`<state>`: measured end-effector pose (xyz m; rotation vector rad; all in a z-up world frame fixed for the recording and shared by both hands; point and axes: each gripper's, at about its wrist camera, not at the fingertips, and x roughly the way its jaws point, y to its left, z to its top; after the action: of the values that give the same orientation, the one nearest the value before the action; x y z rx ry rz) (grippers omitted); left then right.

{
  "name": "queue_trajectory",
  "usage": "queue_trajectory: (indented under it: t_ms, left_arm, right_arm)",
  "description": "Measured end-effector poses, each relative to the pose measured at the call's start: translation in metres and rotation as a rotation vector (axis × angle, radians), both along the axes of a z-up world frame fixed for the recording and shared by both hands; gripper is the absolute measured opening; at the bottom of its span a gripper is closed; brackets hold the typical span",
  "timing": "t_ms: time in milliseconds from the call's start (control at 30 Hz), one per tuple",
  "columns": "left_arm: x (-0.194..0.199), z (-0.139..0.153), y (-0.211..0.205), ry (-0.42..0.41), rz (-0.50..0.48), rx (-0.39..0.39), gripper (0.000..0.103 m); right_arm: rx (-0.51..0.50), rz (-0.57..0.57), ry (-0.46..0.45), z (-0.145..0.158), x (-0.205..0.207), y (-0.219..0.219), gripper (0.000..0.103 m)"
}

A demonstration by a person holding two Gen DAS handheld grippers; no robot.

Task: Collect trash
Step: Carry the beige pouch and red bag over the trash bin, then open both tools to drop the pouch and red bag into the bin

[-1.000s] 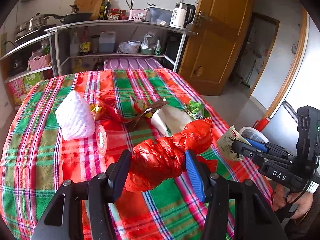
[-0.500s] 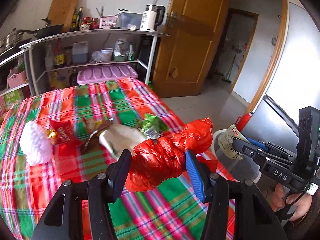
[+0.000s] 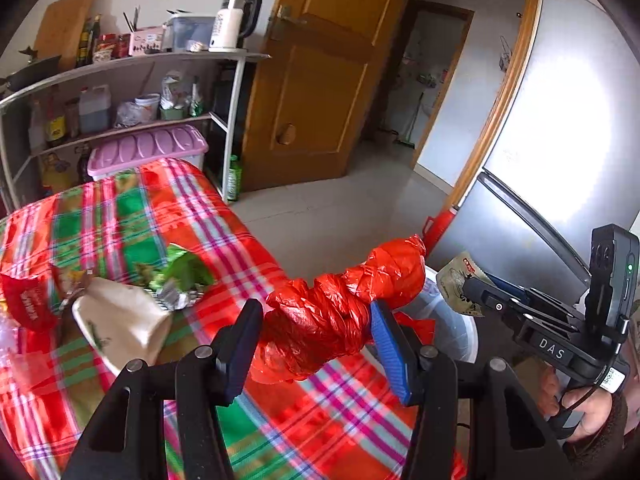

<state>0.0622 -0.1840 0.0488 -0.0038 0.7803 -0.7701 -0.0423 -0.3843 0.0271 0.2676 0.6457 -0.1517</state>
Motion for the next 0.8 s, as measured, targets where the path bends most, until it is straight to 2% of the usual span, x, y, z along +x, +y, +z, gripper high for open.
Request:
queue_trajectory:
  t_ms: [67, 367, 467, 600, 800]
  left_arm:
    - [0.002, -0.003, -0.011, 0.02, -0.021, -0.016, 0.055]
    - [-0.001, -0.03, -0.08, 0.026, -0.088, 0.07, 0.056]
    - [-0.001, -0.041, -0.102, 0.057, -0.125, 0.092, 0.056]
    - [-0.004, -0.053, -0.124, 0.041, -0.128, 0.146, 0.056]
    - [-0.004, -0.07, -0.145, 0.079, -0.129, 0.19, 0.056]
  right_arm:
    - [0.006, -0.019, 0.011, -0.004, -0.003, -0.011, 0.034]
    - [-0.017, -0.109, 0.112, -0.041, -0.01, -0.056, 0.035]
    - [-0.008, -0.136, 0.157, -0.057, -0.01, -0.071, 0.035]
    - [-0.013, -0.154, 0.201, -0.074, -0.01, -0.085, 0.035]
    - [-0.019, -0.168, 0.249, -0.091, -0.008, -0.098, 0.036]
